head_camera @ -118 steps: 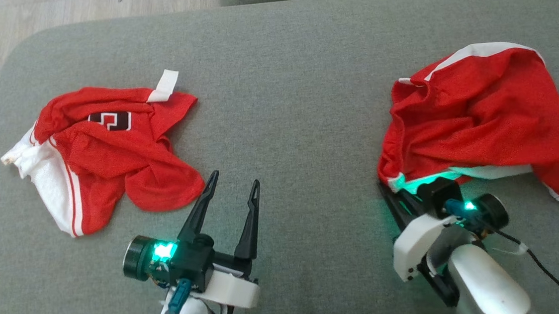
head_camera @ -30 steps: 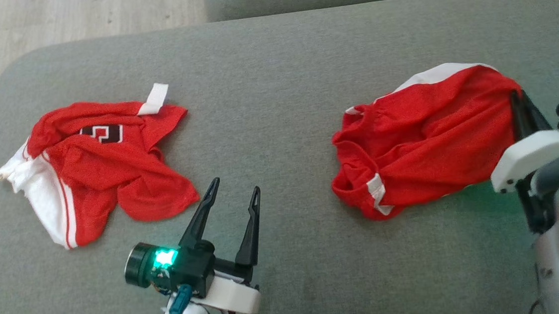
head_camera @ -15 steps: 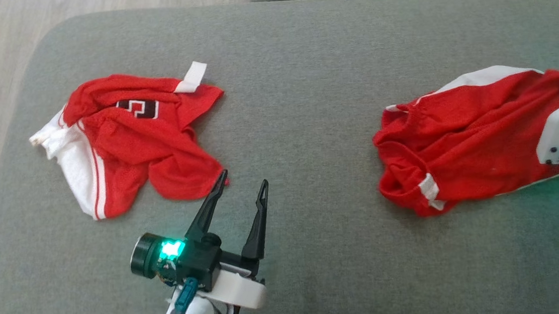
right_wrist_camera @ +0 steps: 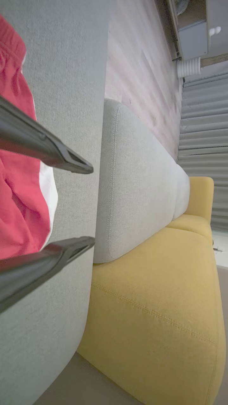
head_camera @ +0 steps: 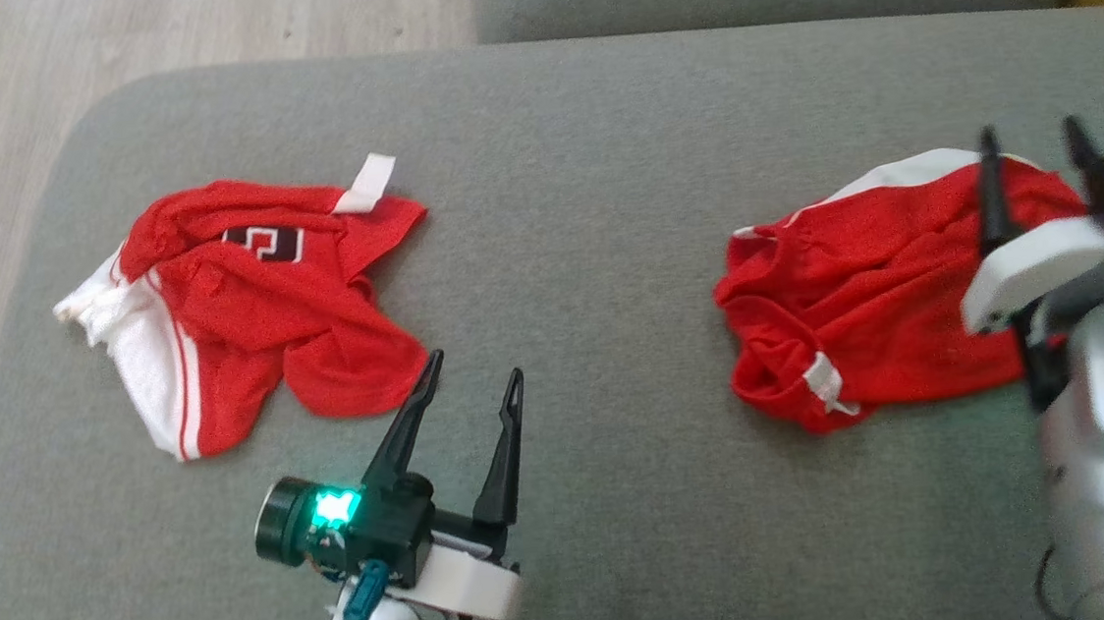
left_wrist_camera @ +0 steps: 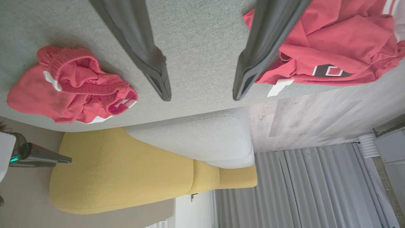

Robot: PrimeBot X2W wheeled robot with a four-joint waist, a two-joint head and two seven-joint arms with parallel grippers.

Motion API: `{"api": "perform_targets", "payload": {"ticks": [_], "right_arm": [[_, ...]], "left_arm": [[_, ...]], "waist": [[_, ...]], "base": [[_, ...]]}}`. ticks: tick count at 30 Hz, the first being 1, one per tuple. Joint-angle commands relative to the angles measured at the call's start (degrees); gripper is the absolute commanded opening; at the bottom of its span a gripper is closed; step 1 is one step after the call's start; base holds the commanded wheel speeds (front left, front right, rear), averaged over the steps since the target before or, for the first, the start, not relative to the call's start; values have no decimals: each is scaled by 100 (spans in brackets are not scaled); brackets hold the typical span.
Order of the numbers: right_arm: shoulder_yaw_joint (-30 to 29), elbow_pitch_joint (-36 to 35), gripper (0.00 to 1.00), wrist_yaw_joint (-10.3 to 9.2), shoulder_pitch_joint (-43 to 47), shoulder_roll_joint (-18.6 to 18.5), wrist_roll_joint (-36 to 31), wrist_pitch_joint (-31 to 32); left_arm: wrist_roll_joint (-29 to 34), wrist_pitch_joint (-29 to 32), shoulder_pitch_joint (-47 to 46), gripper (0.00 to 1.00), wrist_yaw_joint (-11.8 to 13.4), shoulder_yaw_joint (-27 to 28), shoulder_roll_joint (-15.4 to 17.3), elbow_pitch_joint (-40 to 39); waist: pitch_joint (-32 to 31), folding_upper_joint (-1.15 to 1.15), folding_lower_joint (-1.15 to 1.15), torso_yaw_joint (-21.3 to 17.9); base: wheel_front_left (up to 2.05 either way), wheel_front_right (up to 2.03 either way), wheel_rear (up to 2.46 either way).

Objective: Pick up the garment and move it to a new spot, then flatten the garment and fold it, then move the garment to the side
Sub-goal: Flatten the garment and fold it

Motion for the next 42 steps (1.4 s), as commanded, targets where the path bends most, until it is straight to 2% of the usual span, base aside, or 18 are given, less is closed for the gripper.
{"api": "perform_targets", "payload": {"ticks": [1,5,10,13,21,33,34,35,36,42], "right_arm": [[210,-200,100,-4,46,55,75,-115],[750,-579,100,-4,608,179,646,-363],[1684,-1289,100,-4,1552,194,1757,-436],[2097,-1685,100,-4,1978,195,2111,-444],[2617,-2037,100,-4,2259,196,2108,-57],[3115,-1703,100,-4,2183,197,2004,483],[3160,-1669,93,-4,2167,197,2027,504],[3225,-1639,44,-4,2149,195,2035,519],[3296,-1619,0,-4,2128,191,2046,522],[3605,-1643,0,-4,2013,192,2141,502]], "left_arm": [[9,-25,-88,100,25,238,-5,-174],[27,-25,16,100,24,291,-4,-188],[41,-25,129,100,19,327,-4,-213],[54,-25,148,100,19,353,-4,-235],[95,-25,45,100,-41,313,-6,-254],[48,-25,-84,100,-36,256,-7,-229],[44,-25,-91,100,-34,253,-7,-230],[41,-25,-97,100,-33,249,-7,-229],[36,-25,-101,100,-32,244,-8,-229],[20,-25,-100,100,-16,246,-8,-221]], "waist": [[-97,0,0,-106],[-243,0,0,-280],[-358,0,0,-446],[-355,0,0,-520],[-199,0,0,-458],[21,0,0,-156],[29,0,0,-141],[35,0,0,-128],[42,0,0,-115],[46,0,0,-109]], "base": [[0,0,0],[0,0,0],[0,0,0],[0,0,0],[0,0,0],[0,0,0],[0,0,0],[0,0,0],[0,0,0],[0,0,0]]}}
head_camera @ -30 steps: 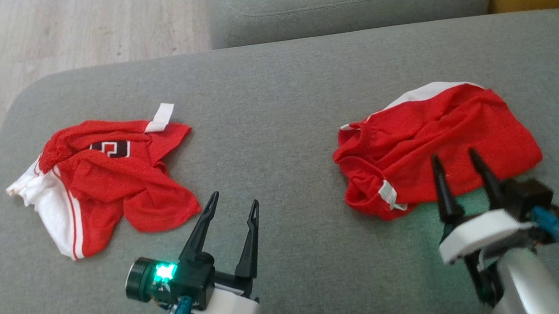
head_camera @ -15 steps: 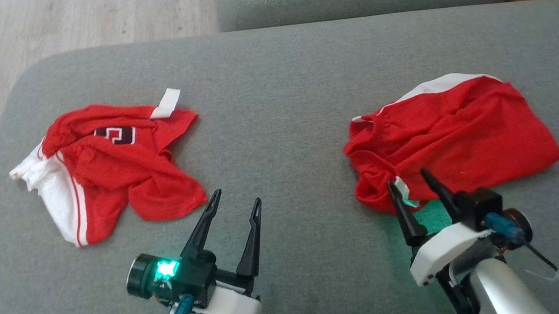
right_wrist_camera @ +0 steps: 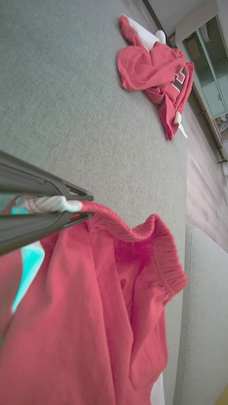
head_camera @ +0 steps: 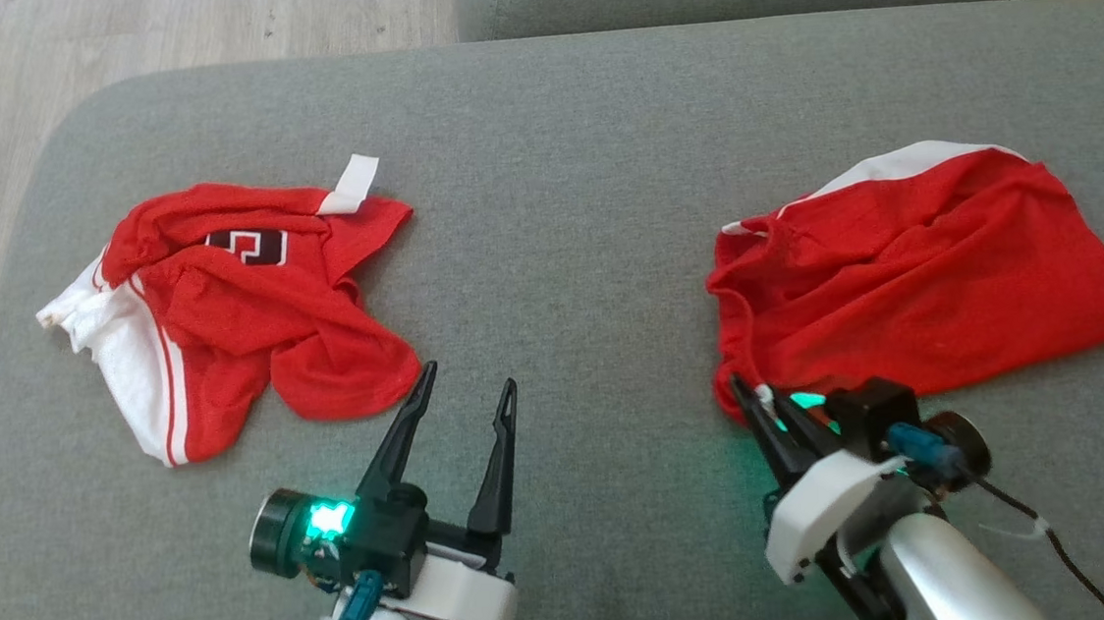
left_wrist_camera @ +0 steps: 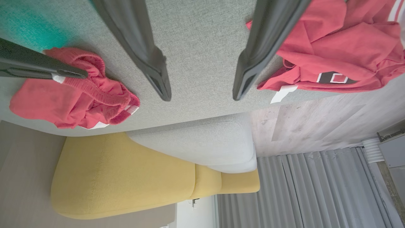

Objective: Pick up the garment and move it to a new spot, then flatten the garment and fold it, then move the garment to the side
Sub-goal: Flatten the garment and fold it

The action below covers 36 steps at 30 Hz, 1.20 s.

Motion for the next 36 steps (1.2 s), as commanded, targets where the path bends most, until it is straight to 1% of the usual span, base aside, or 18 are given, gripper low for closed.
{"api": "perform_targets", "payload": {"ticks": [1,4,8,16,17,18,22,26,29,36], "right_arm": [[171,-195,0,-4,-242,-10,65,-44],[398,-255,0,-4,-324,-8,88,-23],[883,-348,0,-4,-436,-6,162,95],[1639,-306,0,-4,-494,-6,175,513],[1702,-304,57,-4,-494,-6,162,554],[1744,-314,100,-4,-496,-6,151,570],[1679,-410,100,-4,-521,-5,231,525],[1132,-481,100,-4,-598,-5,155,423],[444,-542,100,-4,-638,-5,-21,323],[-1562,-699,100,-4,-573,-40,-728,268]], "left_arm": [[-37,-25,-243,100,35,143,-9,-180],[-37,-25,-232,100,45,151,-9,-173],[-39,-25,-241,100,54,148,-9,-177],[-69,-25,-247,100,61,99,-9,-159],[-75,-25,-244,100,64,94,-9,-154],[-81,-25,-240,100,67,90,-9,-151],[-89,-25,-217,100,85,104,-9,-150],[-82,-25,-181,100,109,146,-9,-163],[-92,-25,-169,100,120,160,-9,-185],[-103,-25,-178,100,138,161,-9,-232]], "waist": [[-4,0,0,-10],[-21,0,0,-35],[-41,0,0,-63],[-74,0,0,-7],[-84,0,0,2],[-92,0,0,10],[-130,0,0,13],[-170,0,0,-54],[-184,0,0,-133],[-137,0,0,-274]], "base": [[0,0,0],[0,0,0],[0,0,0],[0,0,0],[0,0,0],[0,0,0],[0,0,0],[0,0,0],[0,0,0],[0,0,0]]}}
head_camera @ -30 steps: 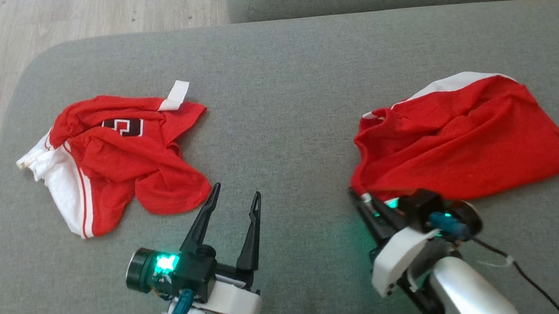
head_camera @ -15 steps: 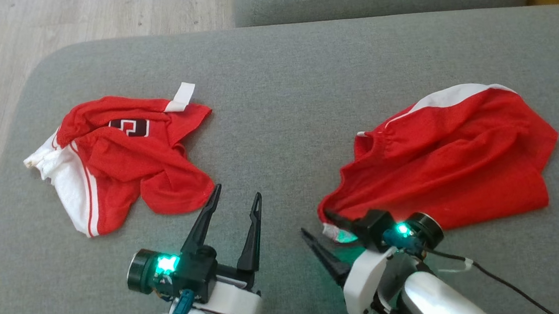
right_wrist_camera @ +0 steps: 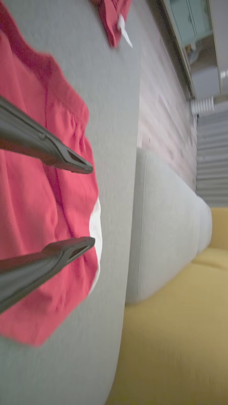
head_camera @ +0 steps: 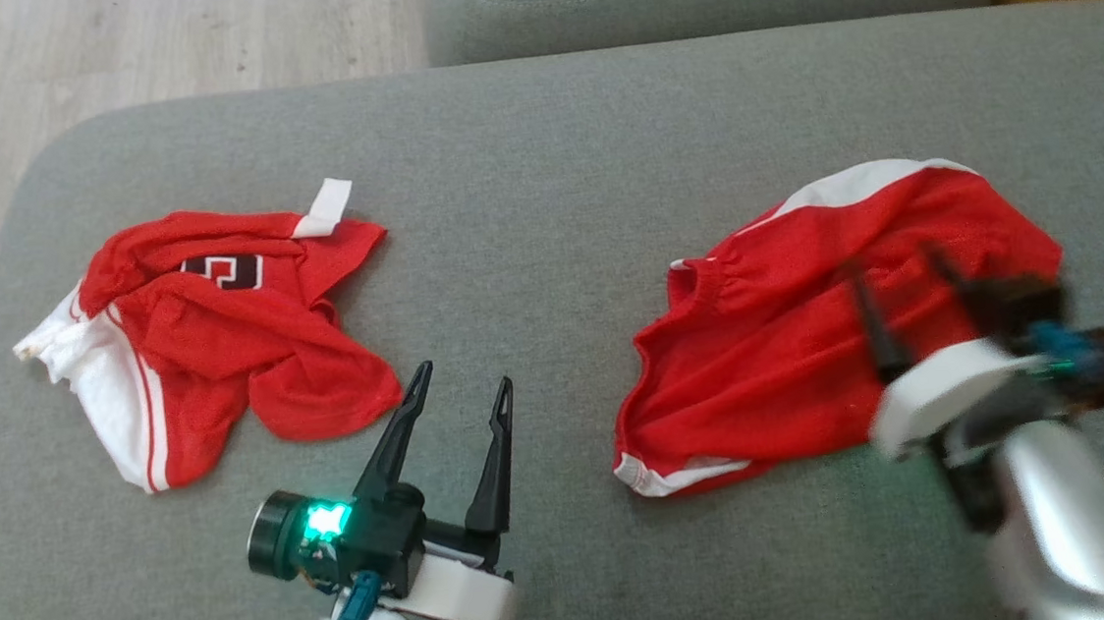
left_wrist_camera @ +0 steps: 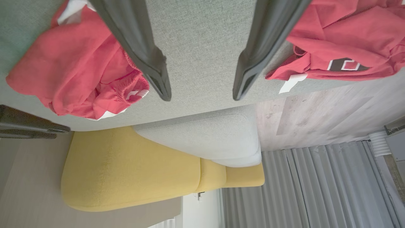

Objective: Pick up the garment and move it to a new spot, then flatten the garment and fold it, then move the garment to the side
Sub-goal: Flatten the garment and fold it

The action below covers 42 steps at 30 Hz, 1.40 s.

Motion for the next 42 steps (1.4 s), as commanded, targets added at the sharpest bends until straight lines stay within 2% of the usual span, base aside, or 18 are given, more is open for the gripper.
{"api": "perform_targets", "payload": {"ticks": [1,3,10,17,24,35,36,37,38,42], "right_arm": [[-293,-291,100,-4,-116,0,-191,-67],[-677,-384,100,-4,-148,8,-339,-39],[-1393,-519,100,-4,-706,13,-691,255],[-1646,281,100,-4,-1835,-357,-1135,1456],[-1290,1692,100,-4,-2742,-963,-1180,2621],[-315,3115,100,-4,-3412,-1645,-943,3416],[-221,3198,70,-4,-3453,-1691,-884,3465],[-141,3267,8,-4,-3495,-1736,-825,3502],[-64,3318,0,-4,-3535,-1773,-769,3514],[75,3322,0,-4,-3739,-1878,-509,3270]], "left_arm": [[-41,-25,-192,100,38,169,-9,-229],[-24,-25,-209,100,22,169,-9,-233],[37,-25,-360,100,-41,159,-9,-253],[73,-25,-598,100,-128,79,-9,-229],[9,-25,-768,100,-152,-69,-9,-217],[-184,-25,-984,100,-83,-307,-9,-219],[-192,-25,-1000,100,-73,-321,-9,-218],[-204,-25,-1013,100,-63,-335,-9,-219],[-215,-25,-1022,100,-50,-347,-9,-222],[-257,-25,-1049,100,-8,-378,-9,-236]], "waist": [[59,0,0,-41],[127,0,0,-66],[436,0,0,-67],[879,0,0,121],[1202,0,0,375],[1445,0,0,677],[1453,0,0,700],[1458,0,0,722],[1460,0,0,740],[1483,0,0,800]], "base": [[0,0,0],[0,0,0],[0,0,0],[0,0,0],[0,0,0],[0,0,0],[0,0,0],[0,0,0],[0,0,0],[0,0,0]]}}
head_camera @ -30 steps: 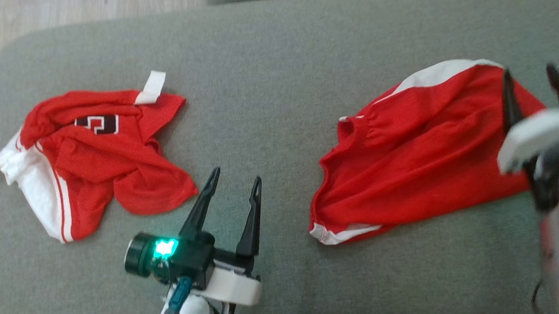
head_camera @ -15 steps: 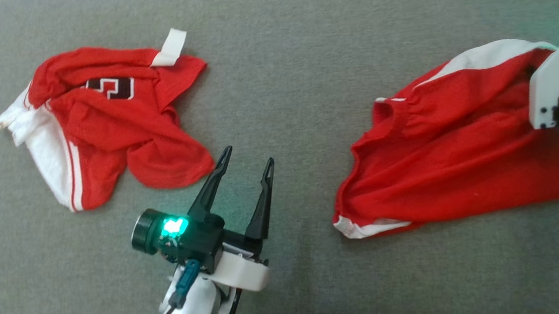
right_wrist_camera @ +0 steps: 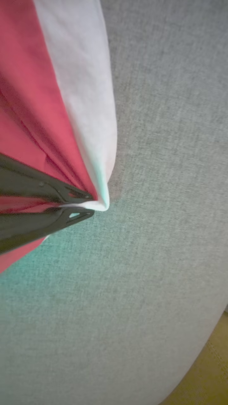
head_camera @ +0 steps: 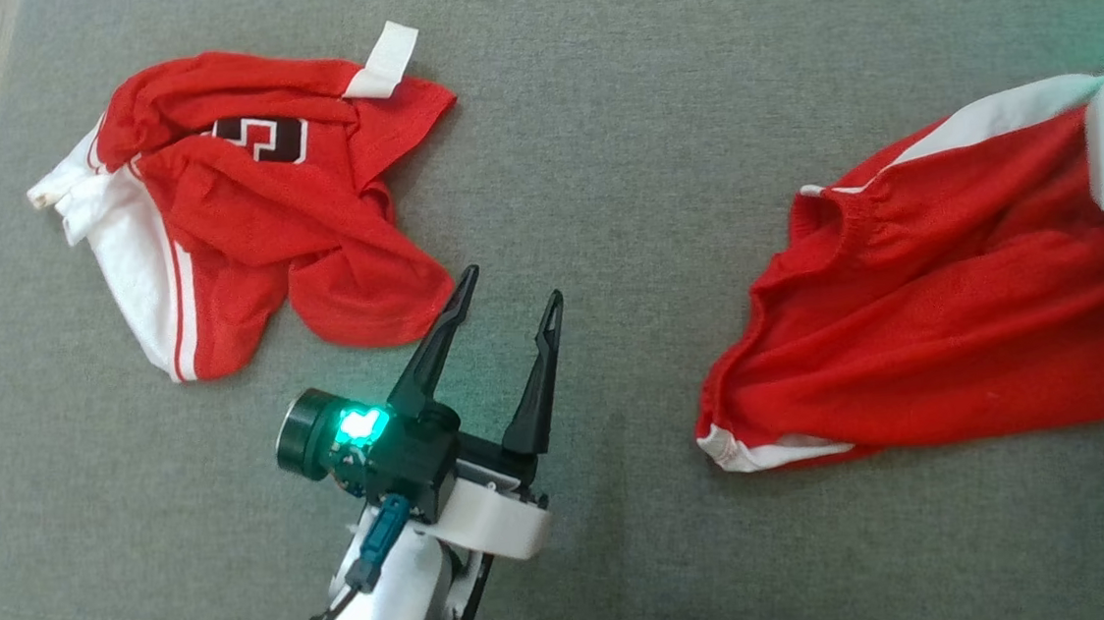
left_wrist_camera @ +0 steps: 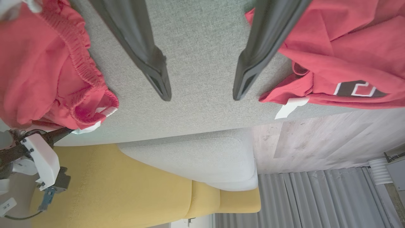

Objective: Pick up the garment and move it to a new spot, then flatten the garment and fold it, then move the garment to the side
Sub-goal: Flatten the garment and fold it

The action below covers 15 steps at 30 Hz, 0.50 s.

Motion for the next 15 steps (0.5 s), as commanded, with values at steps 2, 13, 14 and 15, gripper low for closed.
{"api": "perform_targets", "payload": {"ticks": [2,13,14,15], "right_arm": [[123,-141,0,-4,-145,-99,109,-352],[136,-290,0,-4,-720,-215,-122,-1706],[140,-298,0,-4,-784,-213,-211,-1839],[123,-302,0,-4,-853,-213,-302,-1959]], "left_arm": [[-60,-25,-154,100,48,138,2,-172],[-107,-25,-239,100,75,109,2,-171],[-111,-25,-246,100,74,103,2,-172],[-116,-25,-252,100,73,95,2,-174]], "waist": [[29,0,0,39],[89,0,0,140],[93,0,0,153],[98,0,0,168]], "base": [[0,0,0],[0,0,0],[0,0,0],[0,0,0]]}}
